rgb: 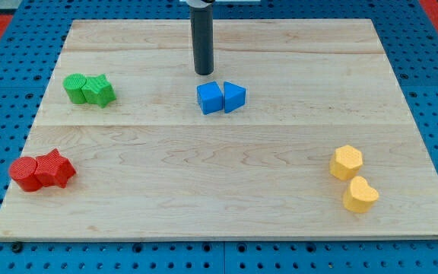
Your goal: Slide the green star to the center right side of the board
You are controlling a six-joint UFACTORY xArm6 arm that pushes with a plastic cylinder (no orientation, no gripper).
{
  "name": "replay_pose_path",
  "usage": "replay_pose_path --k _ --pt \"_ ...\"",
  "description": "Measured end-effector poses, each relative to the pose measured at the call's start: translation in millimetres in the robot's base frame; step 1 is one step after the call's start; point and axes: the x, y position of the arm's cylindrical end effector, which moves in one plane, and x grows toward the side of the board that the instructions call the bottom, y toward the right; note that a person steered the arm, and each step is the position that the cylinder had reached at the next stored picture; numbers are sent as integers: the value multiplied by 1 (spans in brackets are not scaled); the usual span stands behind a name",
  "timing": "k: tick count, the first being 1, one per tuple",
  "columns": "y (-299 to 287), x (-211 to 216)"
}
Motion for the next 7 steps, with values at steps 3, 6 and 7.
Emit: replay_pose_path --k 3,6,7 --pt "-44 -43" --pt "-268 31" --pt "-194 58"
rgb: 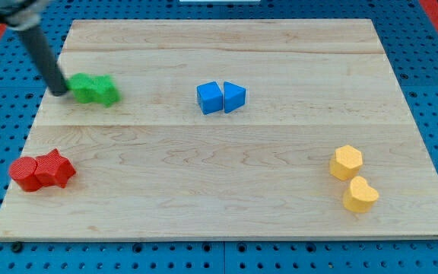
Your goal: Slide the green star to the center right side of the board
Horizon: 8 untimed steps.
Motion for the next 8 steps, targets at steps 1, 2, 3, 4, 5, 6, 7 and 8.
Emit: replay_pose_path --k 1,2,3,4,5,6,7,8 --pt "55 17" --pt "47 32" --pt "92 -12" --pt "117 -65" --pt "113 -82" --pt "107 -95" --pt "204 -92" --pt "275 -78"
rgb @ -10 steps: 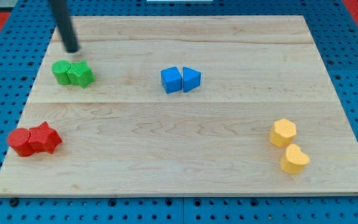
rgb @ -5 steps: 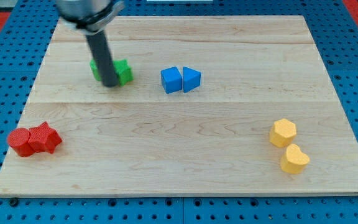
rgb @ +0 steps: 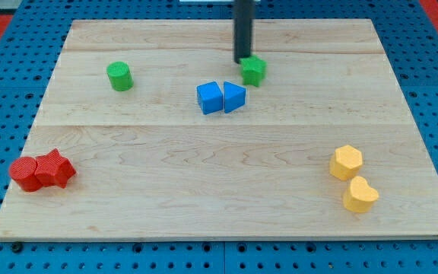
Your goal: Slide the green star to the center right side of the board
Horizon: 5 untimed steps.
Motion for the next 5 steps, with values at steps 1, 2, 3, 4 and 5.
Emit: replay_pose_path --k 1,2,3,4,5 --pt "-42 -3" --pt "19 29" --pt "117 55" --pt "80 47" --pt "42 48"
